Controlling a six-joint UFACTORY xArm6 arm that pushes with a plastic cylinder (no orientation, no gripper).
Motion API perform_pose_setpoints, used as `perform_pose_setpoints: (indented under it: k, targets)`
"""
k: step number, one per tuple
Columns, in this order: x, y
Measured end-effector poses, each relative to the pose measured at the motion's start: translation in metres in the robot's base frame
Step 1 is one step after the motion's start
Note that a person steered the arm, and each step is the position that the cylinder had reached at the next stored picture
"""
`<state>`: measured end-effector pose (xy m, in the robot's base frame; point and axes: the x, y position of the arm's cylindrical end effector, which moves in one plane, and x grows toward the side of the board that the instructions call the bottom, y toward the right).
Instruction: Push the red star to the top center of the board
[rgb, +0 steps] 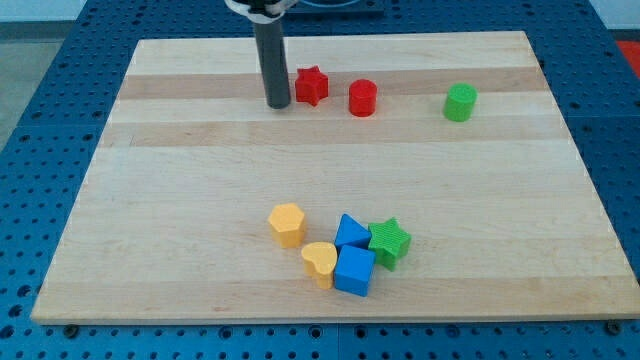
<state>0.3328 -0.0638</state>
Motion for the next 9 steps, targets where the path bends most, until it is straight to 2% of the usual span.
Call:
perform_pose_setpoints:
  k: [1, 2, 3, 4, 5, 6, 8, 9]
  targets:
    - [-0.014, 0.013]
    - [-0.053, 0.015]
    - [-0.051, 0.017]
    - [-0.02, 0.019]
    - [-0.009, 0.044]
    - [-0.014, 0.067]
    - [-0.056, 0.07]
    - [-0.057, 0.07]
